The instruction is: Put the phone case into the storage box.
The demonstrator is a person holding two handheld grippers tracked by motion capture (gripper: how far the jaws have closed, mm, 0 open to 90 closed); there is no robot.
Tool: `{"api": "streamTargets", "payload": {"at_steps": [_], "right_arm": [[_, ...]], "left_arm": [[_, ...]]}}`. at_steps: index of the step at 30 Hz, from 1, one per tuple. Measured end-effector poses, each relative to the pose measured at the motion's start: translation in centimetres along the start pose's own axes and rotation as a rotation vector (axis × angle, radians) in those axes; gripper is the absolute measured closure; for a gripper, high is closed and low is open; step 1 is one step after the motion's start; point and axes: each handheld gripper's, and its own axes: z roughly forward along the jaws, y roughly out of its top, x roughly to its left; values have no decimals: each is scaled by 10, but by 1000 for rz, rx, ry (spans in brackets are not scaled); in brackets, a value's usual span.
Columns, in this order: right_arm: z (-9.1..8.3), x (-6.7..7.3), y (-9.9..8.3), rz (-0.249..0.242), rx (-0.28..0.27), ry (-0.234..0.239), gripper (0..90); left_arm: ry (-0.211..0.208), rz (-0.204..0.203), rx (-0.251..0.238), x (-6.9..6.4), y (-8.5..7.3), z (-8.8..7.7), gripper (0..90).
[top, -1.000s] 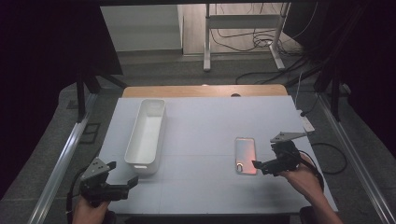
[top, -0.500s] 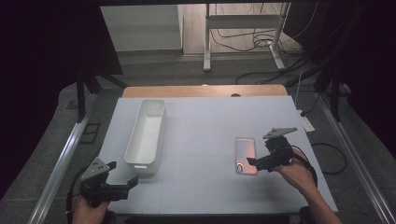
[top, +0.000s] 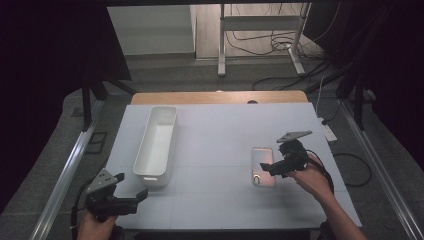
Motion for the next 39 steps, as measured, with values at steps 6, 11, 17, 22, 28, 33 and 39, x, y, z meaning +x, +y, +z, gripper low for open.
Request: {"api": "streamTargets", "payload": {"at_steps": [6, 11, 17, 22, 28, 33, 39], "right_arm": [[6, 0, 8, -8, 18, -4, 0], [12, 0, 11, -6, 36, -9, 0], [16, -1, 15, 31, 59, -5, 27], [14, -3, 17, 49, 67, 11, 286], [12, -5, 20, 23, 62, 31, 617], [12, -7, 23, -13, 54, 62, 895], [16, -8, 22, -27, 59, 59, 896]], "left_arm": [[-1, 1, 0, 0, 0, 0, 15], [-2, 0, 0, 0, 0, 0, 15], [-3, 0, 0, 0, 0, 0, 15], [-4, -1, 0, 0, 0, 0, 15], [-5, -1, 0, 0, 0, 0, 16], [-6, -1, 1, 0, 0, 0, 17], [-5, 0, 1, 0, 0, 0, 18]]}}
